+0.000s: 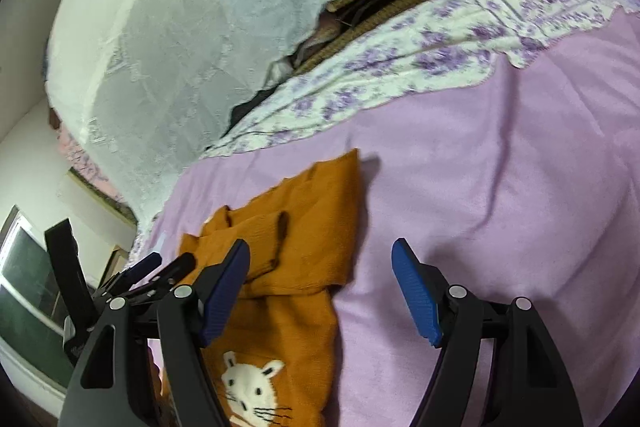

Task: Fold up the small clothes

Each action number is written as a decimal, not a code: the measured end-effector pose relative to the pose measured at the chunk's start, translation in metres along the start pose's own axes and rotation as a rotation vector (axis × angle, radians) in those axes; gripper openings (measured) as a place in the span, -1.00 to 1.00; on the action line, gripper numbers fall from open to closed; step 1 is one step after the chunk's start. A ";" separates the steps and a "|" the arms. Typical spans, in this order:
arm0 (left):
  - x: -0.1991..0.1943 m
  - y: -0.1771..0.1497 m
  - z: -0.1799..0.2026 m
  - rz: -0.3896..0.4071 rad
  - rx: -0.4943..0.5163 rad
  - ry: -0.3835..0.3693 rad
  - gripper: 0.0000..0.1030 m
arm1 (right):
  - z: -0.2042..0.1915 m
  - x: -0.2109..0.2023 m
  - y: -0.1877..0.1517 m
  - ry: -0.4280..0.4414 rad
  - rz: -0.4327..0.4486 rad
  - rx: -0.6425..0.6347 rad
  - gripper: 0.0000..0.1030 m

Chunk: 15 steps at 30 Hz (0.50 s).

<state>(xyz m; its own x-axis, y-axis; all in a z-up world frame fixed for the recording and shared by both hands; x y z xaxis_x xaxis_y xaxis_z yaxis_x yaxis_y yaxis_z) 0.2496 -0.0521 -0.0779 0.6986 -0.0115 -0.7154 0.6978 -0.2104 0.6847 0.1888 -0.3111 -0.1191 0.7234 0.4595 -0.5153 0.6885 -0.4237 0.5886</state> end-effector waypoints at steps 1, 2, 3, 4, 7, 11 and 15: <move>-0.001 -0.001 -0.013 0.004 -0.018 0.018 0.87 | -0.005 0.000 0.001 0.016 0.004 -0.002 0.44; 0.000 -0.003 -0.031 0.004 -0.050 0.045 0.87 | -0.009 0.002 0.001 0.029 0.002 0.001 0.44; 0.001 -0.004 -0.043 -0.001 -0.074 0.059 0.88 | -0.018 0.008 0.002 0.062 -0.023 0.012 0.44; 0.006 -0.006 -0.063 -0.017 -0.122 0.071 0.88 | -0.024 0.013 0.002 0.079 -0.045 0.018 0.43; 0.022 -0.013 -0.102 -0.065 -0.233 0.065 0.88 | -0.043 0.041 0.002 0.057 -0.117 0.003 0.43; 0.048 -0.022 -0.125 -0.128 -0.268 0.094 0.88 | -0.052 0.077 0.006 -0.034 -0.154 -0.020 0.37; 0.078 -0.037 -0.140 -0.189 -0.306 0.111 0.88 | -0.051 0.118 -0.001 -0.157 -0.222 -0.079 0.22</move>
<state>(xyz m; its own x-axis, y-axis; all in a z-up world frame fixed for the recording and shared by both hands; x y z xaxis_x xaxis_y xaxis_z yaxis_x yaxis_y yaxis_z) 0.3008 0.0915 -0.1396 0.5541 0.1091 -0.8253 0.8194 0.1034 0.5638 0.2707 -0.2166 -0.1485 0.5585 0.4053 -0.7237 0.8294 -0.2612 0.4938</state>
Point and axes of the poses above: each gripper's, at about its wrist camera, not at the fingertips, and x roughly the way its jaws point, z to its right, y to its top, the point moved 5 cm from there along x, roughly the way its jaws point, and after that the axes turned 4 degrees about -z, right-handed, at the moved point
